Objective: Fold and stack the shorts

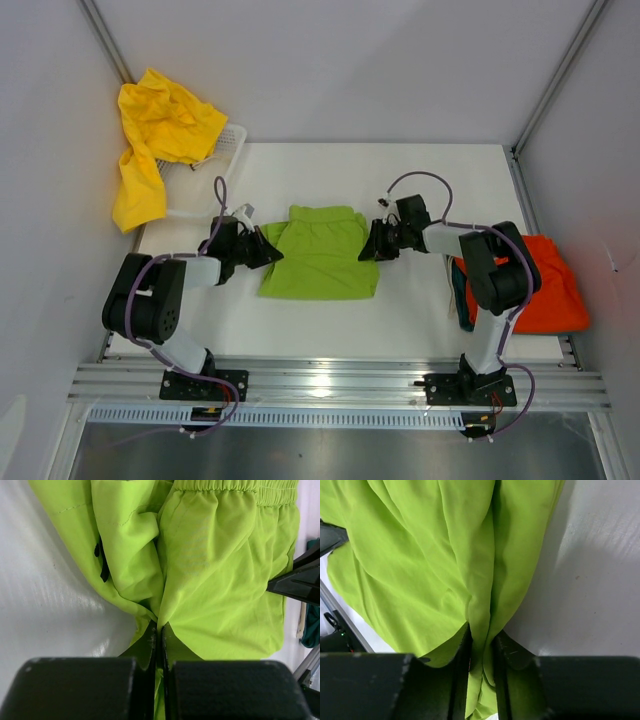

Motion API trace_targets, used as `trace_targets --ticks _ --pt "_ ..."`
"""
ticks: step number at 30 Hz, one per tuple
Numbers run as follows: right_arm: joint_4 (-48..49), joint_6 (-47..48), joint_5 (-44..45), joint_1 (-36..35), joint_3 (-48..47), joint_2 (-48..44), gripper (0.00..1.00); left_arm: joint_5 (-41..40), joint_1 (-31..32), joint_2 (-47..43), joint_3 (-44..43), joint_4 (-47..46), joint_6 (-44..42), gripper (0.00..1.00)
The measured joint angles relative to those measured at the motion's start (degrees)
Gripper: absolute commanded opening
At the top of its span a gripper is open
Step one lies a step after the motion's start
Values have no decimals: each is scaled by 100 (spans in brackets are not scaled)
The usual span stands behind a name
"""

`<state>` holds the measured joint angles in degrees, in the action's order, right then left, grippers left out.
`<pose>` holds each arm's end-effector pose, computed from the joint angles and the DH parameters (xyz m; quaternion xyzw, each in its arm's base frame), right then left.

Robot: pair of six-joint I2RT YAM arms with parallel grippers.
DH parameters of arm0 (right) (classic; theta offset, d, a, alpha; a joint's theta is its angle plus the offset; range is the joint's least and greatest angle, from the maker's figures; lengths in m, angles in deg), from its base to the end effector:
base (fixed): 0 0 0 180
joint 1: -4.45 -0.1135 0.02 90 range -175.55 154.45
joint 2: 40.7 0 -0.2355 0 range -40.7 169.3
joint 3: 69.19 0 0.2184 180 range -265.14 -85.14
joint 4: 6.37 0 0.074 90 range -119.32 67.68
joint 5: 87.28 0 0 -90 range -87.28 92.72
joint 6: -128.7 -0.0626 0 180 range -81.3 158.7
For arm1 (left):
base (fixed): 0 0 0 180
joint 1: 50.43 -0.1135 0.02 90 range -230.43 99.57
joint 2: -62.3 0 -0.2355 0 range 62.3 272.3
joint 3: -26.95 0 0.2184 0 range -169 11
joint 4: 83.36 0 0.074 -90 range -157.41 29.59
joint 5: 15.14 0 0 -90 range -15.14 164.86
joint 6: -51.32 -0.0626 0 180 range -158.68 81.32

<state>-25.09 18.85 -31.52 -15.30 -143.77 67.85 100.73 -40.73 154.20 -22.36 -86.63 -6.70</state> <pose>0.3196 0.1522 0.1147 -0.0934 0.9056 0.3660 0.1931 0.2807 -0.0757 0.1185 -0.0762 0.8828 -0.3375 0.3179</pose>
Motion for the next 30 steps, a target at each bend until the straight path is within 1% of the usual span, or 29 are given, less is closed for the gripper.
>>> trace_targets --ticks 3,4,5,7,11,15,21,27,30 --pt "-74 2 170 -87 -33 0 19 26 0 7 0 -2 -2 0" --pt "-173 17 289 -151 -98 0 15 28 0 9 0 -2 -2 0" --pt "-269 44 442 -229 -168 0 9 31 0 11 0 -2 -2 0" --pt "-417 63 728 -391 -275 0 0 28 0 13 0 -2 -7 0" --pt "-629 33 1204 -562 -389 -35 0 9 9 13 0 9 -20 0" --pt "-933 -2 1757 -592 -387 -264 0 -199 162 -90 -9 177 -61 0" --pt "-1729 4 2599 -551 -387 -940 0 -774 944 -501 -168 780 0 0" --pt "-2422 2 3215 -197 -387 -1716 0 -1495 1947 -640 -748 1193 286 0" --pt "-2664 2 3493 -42 -387 -1980 0 -1818 2319 -640 -1110 1399 431 0"
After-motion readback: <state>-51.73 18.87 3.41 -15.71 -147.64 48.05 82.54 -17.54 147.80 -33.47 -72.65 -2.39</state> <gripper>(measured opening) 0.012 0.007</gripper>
